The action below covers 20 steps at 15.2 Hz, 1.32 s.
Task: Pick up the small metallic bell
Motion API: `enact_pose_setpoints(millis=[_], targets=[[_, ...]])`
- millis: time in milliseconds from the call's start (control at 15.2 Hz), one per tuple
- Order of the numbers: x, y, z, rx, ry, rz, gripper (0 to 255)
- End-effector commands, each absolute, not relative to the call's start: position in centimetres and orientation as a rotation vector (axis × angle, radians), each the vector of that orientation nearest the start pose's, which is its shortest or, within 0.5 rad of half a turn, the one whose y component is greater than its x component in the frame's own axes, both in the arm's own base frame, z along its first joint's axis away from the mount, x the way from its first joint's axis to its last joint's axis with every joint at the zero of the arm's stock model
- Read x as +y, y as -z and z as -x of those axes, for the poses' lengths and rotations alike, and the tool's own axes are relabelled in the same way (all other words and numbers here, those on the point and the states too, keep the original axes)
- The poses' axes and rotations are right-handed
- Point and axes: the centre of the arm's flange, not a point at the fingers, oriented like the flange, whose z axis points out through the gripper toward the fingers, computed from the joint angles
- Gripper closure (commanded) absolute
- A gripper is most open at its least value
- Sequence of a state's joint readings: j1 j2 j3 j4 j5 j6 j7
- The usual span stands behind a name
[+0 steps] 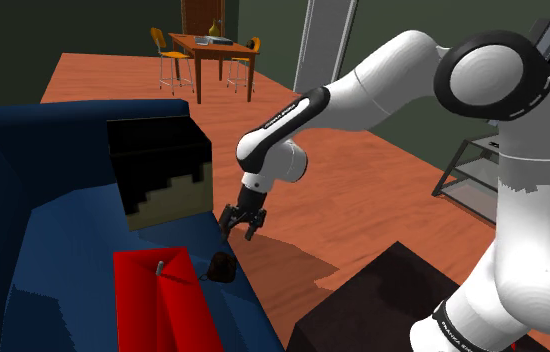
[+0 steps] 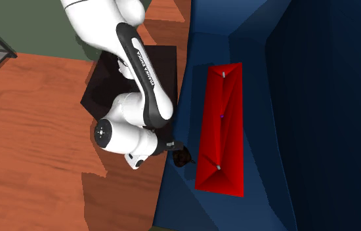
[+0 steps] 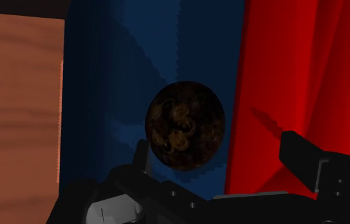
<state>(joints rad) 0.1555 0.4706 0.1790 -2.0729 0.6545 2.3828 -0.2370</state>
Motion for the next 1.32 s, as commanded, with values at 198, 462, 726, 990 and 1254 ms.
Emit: enact_pose_setpoints(millis=[198, 462, 726, 990, 1254], targets=[[21.2, -15.3, -54.6, -0.040, -0.277, 2.617, 0], [21.2, -13.2, -54.6, -0.040, -0.277, 2.617, 0], [21.2, -12.4, -54.6, -0.040, -0.277, 2.617, 255], [21.2, -12.4, -54.6, -0.040, -0.277, 2.617, 255], [21.1, -12.4, -54.6, -0.040, -0.277, 2.617, 255]])
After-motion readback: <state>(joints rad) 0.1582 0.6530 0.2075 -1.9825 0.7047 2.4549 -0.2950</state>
